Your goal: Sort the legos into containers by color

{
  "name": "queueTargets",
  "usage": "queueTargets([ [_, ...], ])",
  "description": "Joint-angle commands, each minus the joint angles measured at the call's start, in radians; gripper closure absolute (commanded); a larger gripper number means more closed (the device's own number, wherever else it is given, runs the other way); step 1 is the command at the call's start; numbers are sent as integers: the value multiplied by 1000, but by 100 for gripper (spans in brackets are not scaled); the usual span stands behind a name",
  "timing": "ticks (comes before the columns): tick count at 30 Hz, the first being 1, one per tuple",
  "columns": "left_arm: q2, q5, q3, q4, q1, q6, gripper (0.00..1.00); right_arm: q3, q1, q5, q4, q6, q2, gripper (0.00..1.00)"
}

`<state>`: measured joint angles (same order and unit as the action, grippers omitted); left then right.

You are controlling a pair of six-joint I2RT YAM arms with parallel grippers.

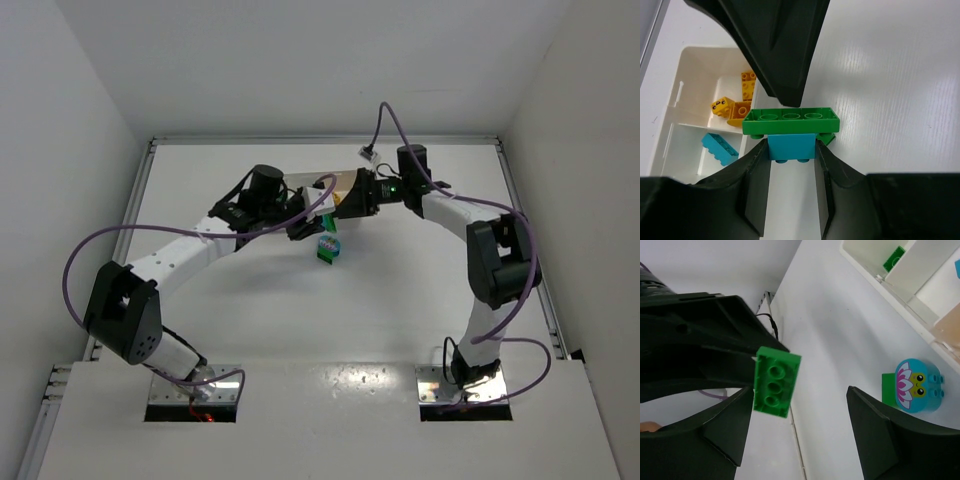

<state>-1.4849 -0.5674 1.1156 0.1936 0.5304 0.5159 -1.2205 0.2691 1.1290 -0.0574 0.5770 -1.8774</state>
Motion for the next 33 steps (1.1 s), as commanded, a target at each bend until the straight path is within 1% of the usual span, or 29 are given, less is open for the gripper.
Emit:
queueTargets([
  [1, 8, 14, 24, -29, 0, 9, 85, -1, -16, 60, -33, 1, 75, 23],
  [3, 8, 14, 24, -29, 0, 21, 85, -1, -16, 60, -33, 1, 75, 22],
  [5, 8, 14, 15, -29, 0, 21, 85, -10, -25, 60, -33, 13, 75, 17],
  [12, -11, 4, 36, -48, 0, 12, 85, -30, 4, 48, -22, 4, 75, 17],
  [14, -20, 4, 46, -48, 0, 3, 85, -39, 4, 29, 10, -8, 64, 17],
  [18, -29, -5, 64, -57, 19, 3, 85, -57, 13, 18, 10, -8, 46, 17],
  [25, -58, -5, 73, -66, 19, 12, 85, -66, 22, 18, 1, -8, 46, 17],
  [26, -58, -5, 73, -75, 19, 12, 85, -57, 22, 18, 10, -8, 46, 18],
  [30, -69, -5, 95, -75, 28, 12, 85, -57, 32, -1, 10, -17, 37, 34],
  [31, -78, -5, 95, -75, 28, 12, 85, -66, 32, -1, 30, -41, 37, 36],
  [33, -78, -5, 104, -75, 37, 12, 85, -76, 32, -23, 60, -66, 26, 44],
])
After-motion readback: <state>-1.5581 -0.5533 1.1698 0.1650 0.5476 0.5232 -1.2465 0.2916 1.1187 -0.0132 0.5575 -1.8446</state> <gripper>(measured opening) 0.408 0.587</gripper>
